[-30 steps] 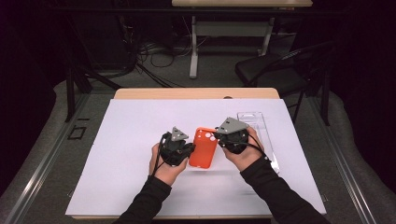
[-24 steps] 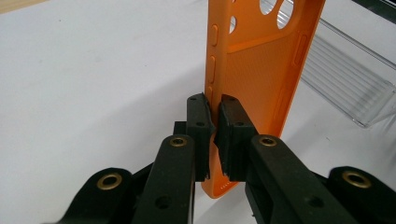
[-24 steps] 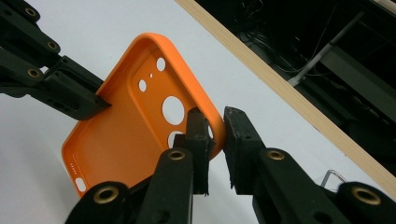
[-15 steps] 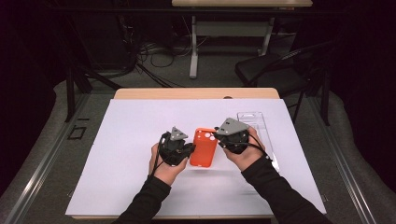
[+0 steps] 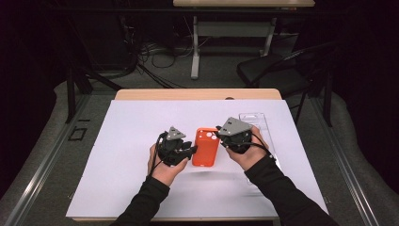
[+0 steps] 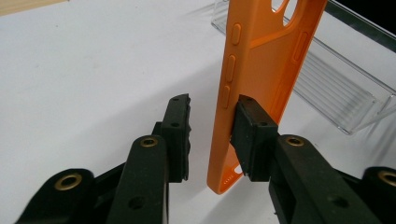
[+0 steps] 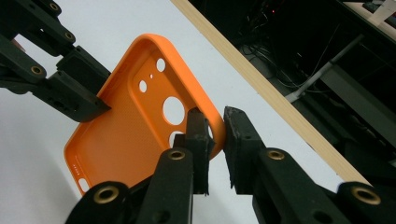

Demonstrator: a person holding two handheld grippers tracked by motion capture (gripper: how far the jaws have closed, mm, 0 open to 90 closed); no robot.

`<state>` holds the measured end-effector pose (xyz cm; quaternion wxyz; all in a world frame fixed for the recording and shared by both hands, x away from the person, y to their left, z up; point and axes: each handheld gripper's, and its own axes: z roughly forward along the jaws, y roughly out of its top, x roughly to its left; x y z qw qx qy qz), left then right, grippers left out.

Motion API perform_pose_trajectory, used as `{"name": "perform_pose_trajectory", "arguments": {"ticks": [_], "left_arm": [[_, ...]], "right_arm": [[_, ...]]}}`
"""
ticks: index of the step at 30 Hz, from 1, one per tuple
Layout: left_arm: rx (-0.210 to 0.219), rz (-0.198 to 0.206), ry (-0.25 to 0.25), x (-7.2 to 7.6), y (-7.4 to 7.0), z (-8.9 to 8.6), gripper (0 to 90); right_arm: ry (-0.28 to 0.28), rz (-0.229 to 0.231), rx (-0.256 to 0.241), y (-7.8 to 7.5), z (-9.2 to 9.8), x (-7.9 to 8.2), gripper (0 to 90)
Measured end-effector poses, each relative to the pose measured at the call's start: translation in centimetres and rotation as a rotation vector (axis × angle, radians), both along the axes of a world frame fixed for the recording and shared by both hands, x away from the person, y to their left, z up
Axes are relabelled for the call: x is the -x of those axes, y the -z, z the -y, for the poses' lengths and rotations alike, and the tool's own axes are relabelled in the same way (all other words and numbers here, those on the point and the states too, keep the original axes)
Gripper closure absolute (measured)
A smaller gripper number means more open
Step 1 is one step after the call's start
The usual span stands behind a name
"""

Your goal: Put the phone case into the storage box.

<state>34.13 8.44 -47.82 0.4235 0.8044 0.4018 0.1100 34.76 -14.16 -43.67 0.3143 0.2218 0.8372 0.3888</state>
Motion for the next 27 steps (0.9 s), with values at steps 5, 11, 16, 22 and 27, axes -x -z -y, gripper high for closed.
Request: {"name": "perform_pose_trajectory", "arguments": {"ticks": [5, 11, 16, 22, 27], "left_arm": [[-0.002, 0.012, 0.014, -0.1, 0.0, -0.4, 60.9], [-0.022, 0.019, 0.022, -0.2, 0.2, -1.0, 56.7], [-0.024, 0.033, 0.030, -0.4, 0.4, -1.5, 52.9], [-0.013, 0.033, 0.035, -0.3, 0.6, -2.4, 50.4], [-0.015, 0.057, 0.055, -0.2, 0.6, -3.3, 49.9]], "right_arm": [[-0.003, 0.016, 0.008, -0.1, 0.2, -0.1, 81.4], [0.001, 0.036, 0.031, -0.3, 0.5, -0.3, 81.4], [0.005, 0.047, 0.027, -0.5, 0.9, -0.5, 81.3], [0.003, 0.074, 0.039, -0.9, 1.1, -0.8, 81.3], [-0.001, 0.093, 0.053, -1.1, 1.3, -1.2, 81.3]]}}
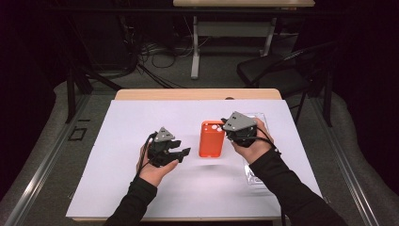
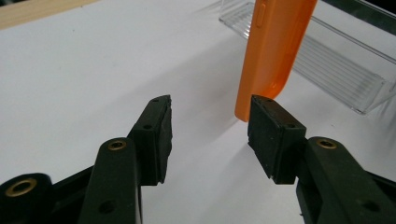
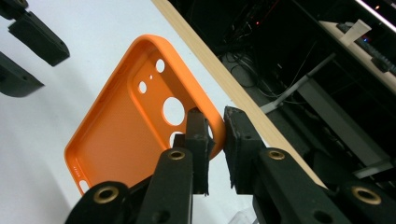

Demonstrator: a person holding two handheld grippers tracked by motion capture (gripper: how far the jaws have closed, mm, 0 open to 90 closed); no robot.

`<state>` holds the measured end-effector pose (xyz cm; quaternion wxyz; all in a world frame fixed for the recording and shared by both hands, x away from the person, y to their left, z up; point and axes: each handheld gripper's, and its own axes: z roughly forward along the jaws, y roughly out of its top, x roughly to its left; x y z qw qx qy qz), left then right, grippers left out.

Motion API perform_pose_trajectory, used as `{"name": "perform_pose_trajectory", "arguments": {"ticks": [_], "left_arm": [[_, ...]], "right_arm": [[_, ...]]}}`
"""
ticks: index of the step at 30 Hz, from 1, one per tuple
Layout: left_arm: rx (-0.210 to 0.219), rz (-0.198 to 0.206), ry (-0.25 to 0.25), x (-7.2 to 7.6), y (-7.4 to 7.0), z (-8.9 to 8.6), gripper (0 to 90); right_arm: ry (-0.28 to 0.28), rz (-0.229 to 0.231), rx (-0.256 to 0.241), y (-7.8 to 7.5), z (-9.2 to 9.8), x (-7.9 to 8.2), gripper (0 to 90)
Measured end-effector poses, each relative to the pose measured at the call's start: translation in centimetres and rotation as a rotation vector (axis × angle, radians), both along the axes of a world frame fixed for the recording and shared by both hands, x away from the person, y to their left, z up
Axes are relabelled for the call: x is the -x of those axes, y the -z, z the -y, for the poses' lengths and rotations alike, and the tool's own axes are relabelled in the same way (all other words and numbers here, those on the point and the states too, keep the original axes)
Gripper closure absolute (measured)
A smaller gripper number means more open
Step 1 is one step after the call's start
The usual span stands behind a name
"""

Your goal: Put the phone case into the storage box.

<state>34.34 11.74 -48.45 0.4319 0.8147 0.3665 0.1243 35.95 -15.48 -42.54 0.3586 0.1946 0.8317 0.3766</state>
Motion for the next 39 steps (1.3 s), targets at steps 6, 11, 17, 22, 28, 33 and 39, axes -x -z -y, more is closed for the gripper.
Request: {"name": "perform_pose_trajectory", "arguments": {"ticks": [6, 11, 17, 22, 28, 33, 39], "left_arm": [[-0.003, -0.004, -0.014, 0.2, 0.4, -0.9, 46.6], [0.020, -0.016, -0.029, 0.3, 0.9, -1.6, 40.0], [0.024, -0.013, -0.041, 0.3, 1.1, -2.5, 33.6], [0.031, -0.011, -0.057, 0.2, 1.3, -3.3, 30.4], [0.038, -0.031, -0.083, 0.0, 1.4, -4.0, 28.1], [0.046, -0.028, -0.093, 0.0, 1.3, -4.6, 27.0], [0.051, -0.020, -0.107, 0.2, 1.2, -4.9, 27.1]], "right_arm": [[-0.009, 0.040, 0.013, -0.3, 0.3, -0.3, 81.1], [-0.017, 0.075, 0.037, -0.3, 0.6, -0.5, 81.1], [-0.016, 0.104, 0.042, -0.2, 1.1, -1.0, 81.1], [-0.014, 0.136, 0.039, -0.4, 1.6, -1.3, 81.1], [-0.001, 0.177, 0.045, -1.3, 2.5, -1.6, 81.1], [0.017, 0.201, 0.051, -2.2, 3.3, -1.9, 81.0], [0.042, 0.228, 0.052, -3.0, 4.5, -2.2, 81.0]]}}
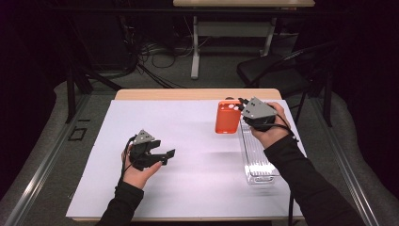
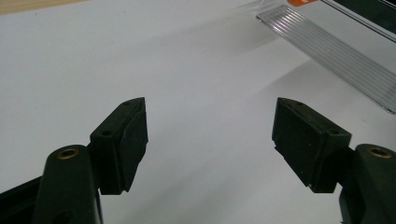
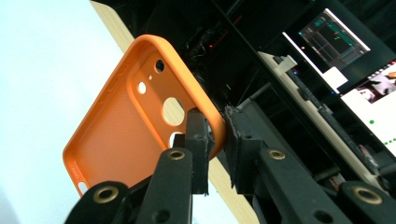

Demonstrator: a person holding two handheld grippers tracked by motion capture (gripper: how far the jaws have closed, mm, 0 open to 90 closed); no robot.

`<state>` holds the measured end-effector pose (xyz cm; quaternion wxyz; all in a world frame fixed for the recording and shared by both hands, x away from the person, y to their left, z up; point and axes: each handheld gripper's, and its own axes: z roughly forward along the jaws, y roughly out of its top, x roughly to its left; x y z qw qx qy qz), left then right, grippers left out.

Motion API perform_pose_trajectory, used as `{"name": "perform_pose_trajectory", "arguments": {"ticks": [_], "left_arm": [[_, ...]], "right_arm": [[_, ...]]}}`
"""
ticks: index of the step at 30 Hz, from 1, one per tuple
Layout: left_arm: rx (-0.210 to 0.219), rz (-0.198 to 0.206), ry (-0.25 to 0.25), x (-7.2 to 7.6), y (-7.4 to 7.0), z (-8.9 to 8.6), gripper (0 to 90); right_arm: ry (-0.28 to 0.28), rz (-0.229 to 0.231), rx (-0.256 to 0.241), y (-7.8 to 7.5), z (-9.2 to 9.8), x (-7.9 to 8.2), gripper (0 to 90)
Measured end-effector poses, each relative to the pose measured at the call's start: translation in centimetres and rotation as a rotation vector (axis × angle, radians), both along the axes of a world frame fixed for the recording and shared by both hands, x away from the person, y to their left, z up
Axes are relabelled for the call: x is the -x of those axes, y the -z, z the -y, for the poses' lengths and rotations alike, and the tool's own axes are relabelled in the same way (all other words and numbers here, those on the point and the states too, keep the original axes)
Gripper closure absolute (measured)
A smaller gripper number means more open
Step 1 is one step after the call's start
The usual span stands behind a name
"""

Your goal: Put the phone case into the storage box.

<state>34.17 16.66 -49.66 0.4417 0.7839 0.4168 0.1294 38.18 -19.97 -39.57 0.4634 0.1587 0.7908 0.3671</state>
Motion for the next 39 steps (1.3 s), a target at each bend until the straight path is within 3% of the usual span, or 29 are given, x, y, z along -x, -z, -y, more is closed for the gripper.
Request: {"name": "perform_pose_trajectory", "arguments": {"ticks": [16, 20, 39], "left_arm": [[0.001, 0.010, -0.006, 0.1, -0.2, -0.3, 27.1], [0.003, 0.007, -0.003, 0.1, -0.1, -0.3, 27.1], [0.004, 0.003, -0.003, 0.0, 0.1, -0.3, 27.1]], "right_arm": [[0.084, 0.024, -0.002, -0.4, 4.0, -1.0, 81.0], [0.096, 0.020, 0.017, -0.3, 4.9, -1.2, 81.0], [0.168, 0.013, 0.021, 0.8, 7.7, -2.2, 81.0]]}}
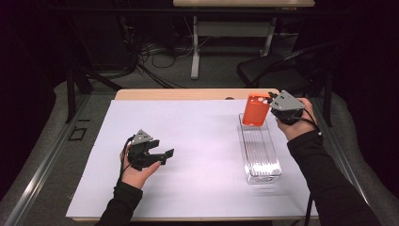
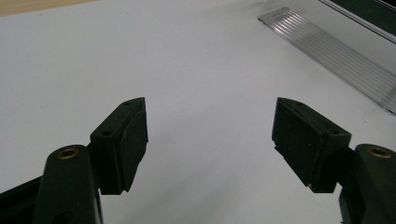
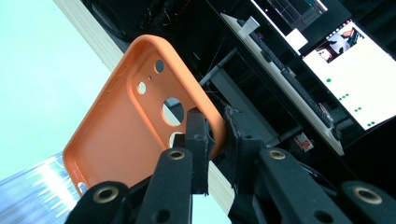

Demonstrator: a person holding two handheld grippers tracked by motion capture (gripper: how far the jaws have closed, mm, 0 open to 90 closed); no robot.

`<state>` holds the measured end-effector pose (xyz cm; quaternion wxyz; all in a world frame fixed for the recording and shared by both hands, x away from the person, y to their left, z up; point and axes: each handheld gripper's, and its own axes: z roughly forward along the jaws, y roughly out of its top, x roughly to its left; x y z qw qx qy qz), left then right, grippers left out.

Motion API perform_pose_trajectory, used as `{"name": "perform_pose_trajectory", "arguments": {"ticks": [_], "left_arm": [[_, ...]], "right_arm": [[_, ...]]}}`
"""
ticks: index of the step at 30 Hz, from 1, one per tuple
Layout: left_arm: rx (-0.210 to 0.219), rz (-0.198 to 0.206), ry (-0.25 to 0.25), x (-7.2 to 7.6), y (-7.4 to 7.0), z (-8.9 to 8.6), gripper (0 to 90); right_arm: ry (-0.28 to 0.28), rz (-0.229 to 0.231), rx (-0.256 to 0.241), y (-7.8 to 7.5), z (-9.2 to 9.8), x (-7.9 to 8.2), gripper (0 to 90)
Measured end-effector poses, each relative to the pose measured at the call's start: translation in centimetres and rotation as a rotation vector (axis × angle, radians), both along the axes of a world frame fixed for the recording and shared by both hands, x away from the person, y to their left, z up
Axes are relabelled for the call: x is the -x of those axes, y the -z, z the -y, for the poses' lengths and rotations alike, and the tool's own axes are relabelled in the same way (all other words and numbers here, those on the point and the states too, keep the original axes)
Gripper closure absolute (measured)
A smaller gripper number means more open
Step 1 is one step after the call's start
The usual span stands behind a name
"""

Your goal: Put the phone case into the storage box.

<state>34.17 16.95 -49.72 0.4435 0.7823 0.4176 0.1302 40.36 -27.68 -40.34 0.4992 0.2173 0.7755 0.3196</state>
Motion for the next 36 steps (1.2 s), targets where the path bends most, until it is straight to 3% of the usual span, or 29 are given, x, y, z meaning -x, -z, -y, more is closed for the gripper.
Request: {"name": "perform_pose_trajectory", "arguments": {"ticks": [12, 26, 36], "left_arm": [[0.001, 0.003, 0.000, -0.1, -0.1, -0.3, 27.1], [0.001, 0.003, -0.005, -0.1, 0.0, -0.4, 27.1], [0.002, 0.001, -0.008, -0.1, 0.1, -0.4, 27.1]], "right_arm": [[0.024, 0.006, 0.020, 1.0, 0.4, -1.2, 81.0], [0.041, 0.019, 0.088, 3.2, -0.4, -2.9, 81.0], [0.028, 0.032, 0.108, 4.5, -0.7, -3.5, 81.0]]}}
